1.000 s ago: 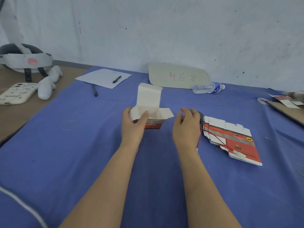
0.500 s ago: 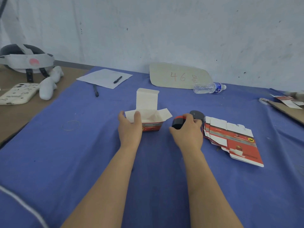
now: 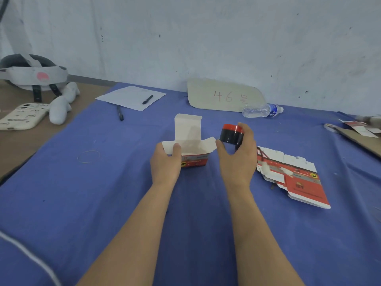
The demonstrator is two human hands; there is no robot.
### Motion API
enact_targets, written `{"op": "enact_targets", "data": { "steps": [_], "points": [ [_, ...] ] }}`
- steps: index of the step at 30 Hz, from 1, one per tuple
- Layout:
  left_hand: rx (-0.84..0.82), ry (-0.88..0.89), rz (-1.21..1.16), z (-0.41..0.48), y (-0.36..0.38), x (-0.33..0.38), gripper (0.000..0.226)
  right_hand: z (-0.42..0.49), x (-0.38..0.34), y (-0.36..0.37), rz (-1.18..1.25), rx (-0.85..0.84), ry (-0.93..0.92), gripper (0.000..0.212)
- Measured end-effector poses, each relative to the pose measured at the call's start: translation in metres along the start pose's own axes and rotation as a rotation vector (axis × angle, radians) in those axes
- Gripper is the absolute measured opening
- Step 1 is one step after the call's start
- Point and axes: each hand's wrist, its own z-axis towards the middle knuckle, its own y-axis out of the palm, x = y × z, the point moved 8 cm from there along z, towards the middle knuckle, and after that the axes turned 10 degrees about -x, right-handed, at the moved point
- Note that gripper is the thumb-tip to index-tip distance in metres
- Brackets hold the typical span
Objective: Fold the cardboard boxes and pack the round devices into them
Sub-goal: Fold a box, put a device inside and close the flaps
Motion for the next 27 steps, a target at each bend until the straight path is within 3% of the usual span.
{"op": "enact_targets", "data": {
  "steps": [4,7,10,12,18,22,27],
  "points": [
    [0.000,-0.010,0.007,0.000,-0.001,0.000,0.022,-0.004,-0.025,-0.011,0.143,0.110,-0.209,0.060],
    [-0.008,0.001,0.017,0.000,0.000,0.002,0.023,-0.011,-0.041,0.001,0.217,0.057,-0.302,0.061],
    [-0.005,0.015,0.051,-0.002,0.000,0.004,0.021,-0.017,-0.036,0.030,0.226,-0.148,-0.199,0.060],
    [-0.019,0.016,0.051,-0.003,0.002,0.004,0.018,-0.021,-0.026,0.047,0.093,-0.263,-0.126,0.061],
    [-0.040,-0.003,0.052,-0.004,0.006,0.004,0.021,-0.026,-0.015,0.068,-0.090,-0.455,-0.095,0.057],
    [-0.049,-0.015,0.099,-0.003,0.007,0.004,0.020,-0.026,-0.017,0.067,-0.162,-0.429,-0.089,0.046],
    [-0.070,-0.007,0.133,-0.004,0.011,0.004,0.018,-0.021,-0.014,0.058,-0.354,-0.305,-0.083,0.052]
  ]
}}
